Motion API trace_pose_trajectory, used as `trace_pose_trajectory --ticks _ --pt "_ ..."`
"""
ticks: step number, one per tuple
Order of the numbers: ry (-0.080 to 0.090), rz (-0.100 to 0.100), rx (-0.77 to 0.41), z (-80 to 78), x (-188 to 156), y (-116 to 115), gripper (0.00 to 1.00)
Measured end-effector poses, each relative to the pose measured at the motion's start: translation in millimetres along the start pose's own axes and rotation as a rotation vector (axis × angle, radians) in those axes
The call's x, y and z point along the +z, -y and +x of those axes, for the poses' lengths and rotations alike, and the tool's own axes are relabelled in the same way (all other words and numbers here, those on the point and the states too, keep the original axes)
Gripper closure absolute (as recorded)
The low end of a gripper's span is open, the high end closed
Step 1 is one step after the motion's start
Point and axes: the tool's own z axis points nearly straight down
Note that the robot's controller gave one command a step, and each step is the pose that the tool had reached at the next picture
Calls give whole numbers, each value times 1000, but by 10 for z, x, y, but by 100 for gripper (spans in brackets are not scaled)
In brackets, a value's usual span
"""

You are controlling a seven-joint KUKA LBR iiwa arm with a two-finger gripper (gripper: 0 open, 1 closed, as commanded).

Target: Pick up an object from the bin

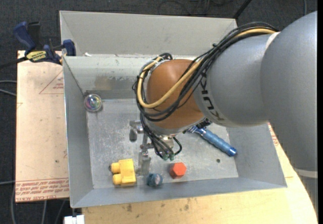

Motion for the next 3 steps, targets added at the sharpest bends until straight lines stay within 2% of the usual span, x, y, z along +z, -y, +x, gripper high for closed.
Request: trace_pose_trajectory --ticks 1,2,3 --pt "-2 -4 -109 53 661 -489 0" --pt "9 -7 -105 19 623 -482 100" --pt "2 -4 -105 40 648 -467 0"
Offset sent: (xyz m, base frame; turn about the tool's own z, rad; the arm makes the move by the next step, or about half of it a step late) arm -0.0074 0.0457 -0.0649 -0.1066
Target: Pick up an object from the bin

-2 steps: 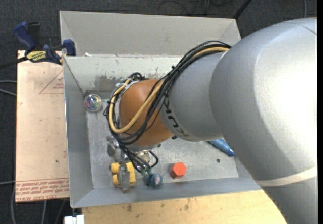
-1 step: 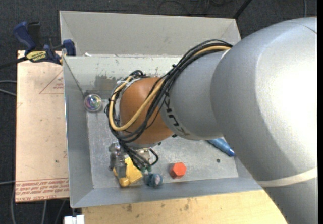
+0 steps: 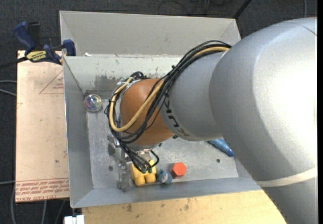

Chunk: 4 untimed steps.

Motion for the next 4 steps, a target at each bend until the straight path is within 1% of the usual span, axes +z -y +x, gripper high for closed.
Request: trace_pose_trajectory --ticks 1,2,3,4 --pt "2 4 84 104 -481 681 0" --pt "7 0 46 219 -19 625 0" --pt "4 0 46 223 -42 623 100" --pt "11 1 61 -182 -1960 726 100"
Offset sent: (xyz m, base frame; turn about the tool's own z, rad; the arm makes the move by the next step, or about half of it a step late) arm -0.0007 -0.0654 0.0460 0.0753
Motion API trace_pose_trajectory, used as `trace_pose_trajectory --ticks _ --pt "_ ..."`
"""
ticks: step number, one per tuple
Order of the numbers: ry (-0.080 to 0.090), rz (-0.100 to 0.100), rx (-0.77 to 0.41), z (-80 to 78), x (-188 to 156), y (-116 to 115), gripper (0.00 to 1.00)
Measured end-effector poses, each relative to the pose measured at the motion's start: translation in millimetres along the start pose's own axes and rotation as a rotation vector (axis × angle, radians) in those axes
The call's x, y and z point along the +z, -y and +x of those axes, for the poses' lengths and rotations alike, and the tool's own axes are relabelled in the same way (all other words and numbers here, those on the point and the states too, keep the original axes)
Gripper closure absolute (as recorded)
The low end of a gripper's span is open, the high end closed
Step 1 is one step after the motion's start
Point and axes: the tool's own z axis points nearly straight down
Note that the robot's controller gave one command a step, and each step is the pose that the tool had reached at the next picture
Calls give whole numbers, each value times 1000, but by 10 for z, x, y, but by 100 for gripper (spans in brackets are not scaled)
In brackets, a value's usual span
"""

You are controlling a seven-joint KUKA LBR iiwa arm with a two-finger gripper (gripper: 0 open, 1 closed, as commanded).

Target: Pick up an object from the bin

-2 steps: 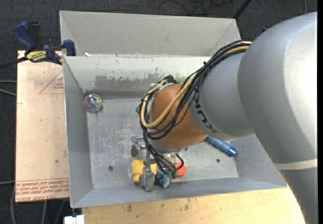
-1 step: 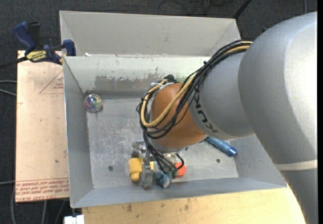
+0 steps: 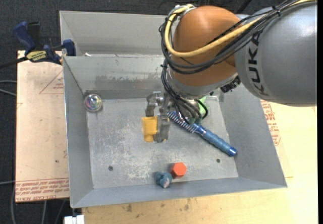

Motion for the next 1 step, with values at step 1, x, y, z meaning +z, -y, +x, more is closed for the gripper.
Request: trace_pose_trajectory --ticks 1 --pt "-11 -1 -325 124 119 -55 100"
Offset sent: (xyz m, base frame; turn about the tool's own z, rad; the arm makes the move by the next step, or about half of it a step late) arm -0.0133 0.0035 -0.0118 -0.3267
